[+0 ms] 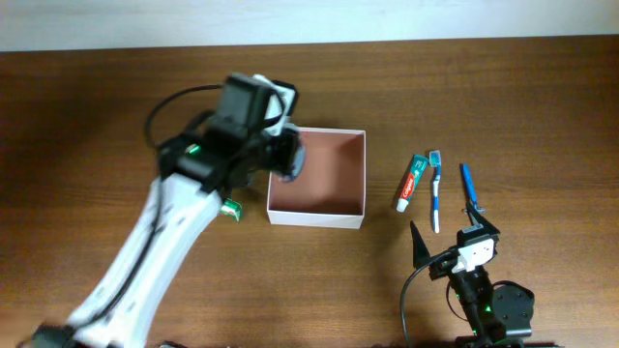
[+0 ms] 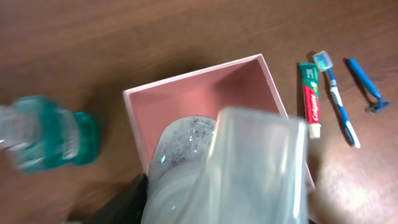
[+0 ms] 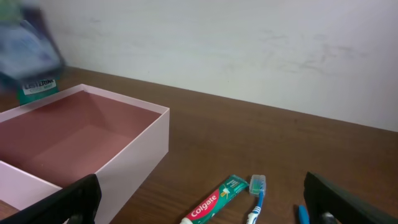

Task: Pack container
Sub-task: 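Lift the soap bottle with the left gripper and lower it into the box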

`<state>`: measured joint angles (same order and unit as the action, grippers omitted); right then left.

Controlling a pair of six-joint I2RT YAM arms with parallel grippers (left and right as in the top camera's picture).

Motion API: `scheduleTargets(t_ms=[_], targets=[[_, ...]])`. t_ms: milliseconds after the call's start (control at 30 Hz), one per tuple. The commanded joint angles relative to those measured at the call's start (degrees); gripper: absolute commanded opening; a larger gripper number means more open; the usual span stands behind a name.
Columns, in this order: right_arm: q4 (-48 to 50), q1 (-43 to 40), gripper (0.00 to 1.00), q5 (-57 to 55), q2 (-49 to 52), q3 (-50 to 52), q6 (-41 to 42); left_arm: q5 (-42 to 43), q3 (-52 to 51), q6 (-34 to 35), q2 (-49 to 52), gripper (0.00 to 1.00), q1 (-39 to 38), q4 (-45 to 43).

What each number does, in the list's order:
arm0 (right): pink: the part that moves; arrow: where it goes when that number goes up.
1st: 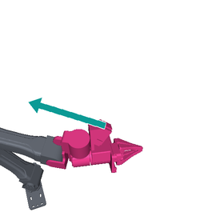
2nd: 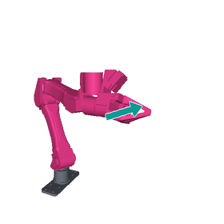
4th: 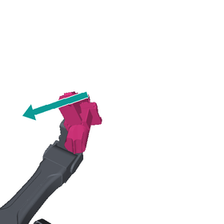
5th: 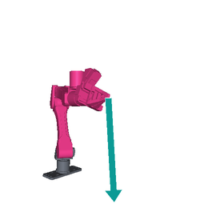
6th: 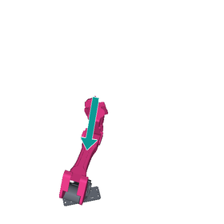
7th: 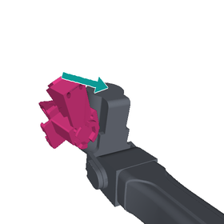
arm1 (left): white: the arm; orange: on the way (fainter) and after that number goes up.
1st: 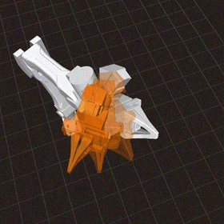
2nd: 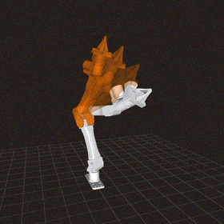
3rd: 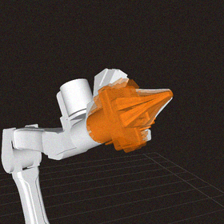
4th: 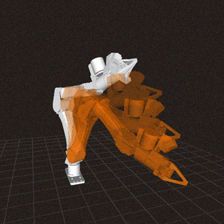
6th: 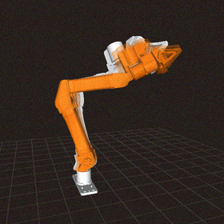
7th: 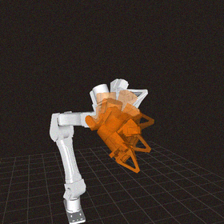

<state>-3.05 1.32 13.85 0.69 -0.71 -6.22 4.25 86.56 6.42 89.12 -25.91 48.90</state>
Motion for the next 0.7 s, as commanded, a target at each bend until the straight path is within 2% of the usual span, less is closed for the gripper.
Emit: scheduleTargets(t_ms=[0,133,300,533,633,667], targets=[[-0.2,0.5,0.99,0.5,-0.5,0.4,0.3,-1.7,0.9,6.6,6.0,0.01,-1.9,-3.9],[-0.2,0.5,0.99,0.5,-0.5,0.4,0.3,-6.3,0.9,8.1,11.8,0.01,-3.4,-8.5],[-0.2,0.5,0.99,0.5,-0.5,0.4,0.3,-16.1,0.9,8.2,16.6,0.01,-4.9,-10.8],[-0.2,0.5,0.99,0.5,-0.5,0.4,0.3,-19.1,0.9,9.9,20.3,0.01,-4.8,-11.0],[-0.2,0.5,0.99,0.5,-0.5,0.4,0.3,-19.1,0.9,10.0,20.3,0.09,-4.8,-11.0],[-0.2,0.5,0.99,0.5,-0.5,0.4,0.3,-19.1,0.9,10.7,20.3,0.23,-4.8,-11.0]])
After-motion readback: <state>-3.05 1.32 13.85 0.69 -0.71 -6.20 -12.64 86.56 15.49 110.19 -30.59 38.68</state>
